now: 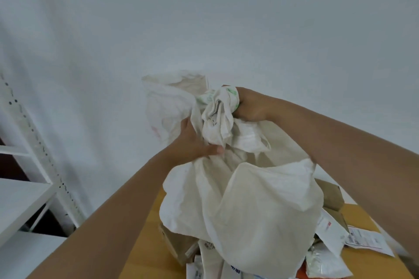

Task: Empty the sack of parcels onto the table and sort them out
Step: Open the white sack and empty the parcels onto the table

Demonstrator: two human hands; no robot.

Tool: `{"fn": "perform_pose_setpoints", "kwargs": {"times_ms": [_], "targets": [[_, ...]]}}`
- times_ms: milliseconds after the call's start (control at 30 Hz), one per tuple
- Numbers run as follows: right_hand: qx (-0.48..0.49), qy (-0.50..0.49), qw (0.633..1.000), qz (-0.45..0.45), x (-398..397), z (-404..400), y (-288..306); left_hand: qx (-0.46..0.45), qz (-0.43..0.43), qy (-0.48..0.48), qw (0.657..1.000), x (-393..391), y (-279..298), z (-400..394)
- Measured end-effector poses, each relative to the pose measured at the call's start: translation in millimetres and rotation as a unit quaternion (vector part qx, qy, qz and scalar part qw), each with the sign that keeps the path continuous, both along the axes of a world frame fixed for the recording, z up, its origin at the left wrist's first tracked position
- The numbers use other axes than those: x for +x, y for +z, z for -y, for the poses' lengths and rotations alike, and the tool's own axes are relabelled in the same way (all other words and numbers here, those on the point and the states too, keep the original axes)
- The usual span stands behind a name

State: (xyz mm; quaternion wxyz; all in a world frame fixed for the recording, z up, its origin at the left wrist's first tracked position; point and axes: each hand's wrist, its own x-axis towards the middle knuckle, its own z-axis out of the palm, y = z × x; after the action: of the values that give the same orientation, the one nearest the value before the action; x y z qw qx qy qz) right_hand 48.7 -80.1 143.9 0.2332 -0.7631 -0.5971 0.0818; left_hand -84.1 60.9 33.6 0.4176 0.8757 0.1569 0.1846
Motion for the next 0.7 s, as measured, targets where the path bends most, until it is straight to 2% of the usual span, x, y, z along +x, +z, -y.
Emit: {"fn": "perform_pose_setpoints", "kwargs": {"times_ms": [67,167,233,333,400,433,533,567,633,700], "targets": [[0.013,0.025,0.998,-0.052,-11.3,-3.1,-1.9,0.016,0.047,-0.01,0.999,11.8,-4.1,5.4],[0.019,0.043,0.992,-0.118,-19.9,-5.1,-6.0,-0.005,0.088,0.067,0.994,17.7,-9.9,15.6],[0.012,0.049,0.986,-0.156,-20.9,-4.4,-7.2,0.029,0.104,0.113,0.988,18.0,-11.1,18.6],[-0.034,0.057,0.988,-0.14,-14.1,2.6,-3.2,0.039,0.132,0.146,0.98,15.3,-5.2,25.2],[-0.053,0.029,0.994,-0.095,-3.8,14.2,4.0,-0.017,0.155,0.17,0.973,13.4,-2.7,24.1],[-0.031,-0.007,0.995,-0.096,4.4,22.0,7.1,-0.051,0.162,0.19,0.967,13.1,-2.9,20.3],[0.084,-0.1,0.974,-0.183,16.8,55.5,6.9,-0.091,0.152,0.294,0.939,11.6,-7.5,-1.1],[0.081,-0.1,0.972,-0.199,14.5,67.2,1.2,-0.104,0.151,0.33,0.926,10.2,-10.3,-8.9],[0.01,-0.062,0.98,-0.191,-0.8,83.0,-19.1,-0.131,0.15,0.377,0.904,8.8,-15.4,-20.5],[-0.056,-0.043,0.984,-0.163,-26.8,82.6,-48.3,-0.071,0.116,0.41,0.902,12.0,-19.2,-24.6]]}}
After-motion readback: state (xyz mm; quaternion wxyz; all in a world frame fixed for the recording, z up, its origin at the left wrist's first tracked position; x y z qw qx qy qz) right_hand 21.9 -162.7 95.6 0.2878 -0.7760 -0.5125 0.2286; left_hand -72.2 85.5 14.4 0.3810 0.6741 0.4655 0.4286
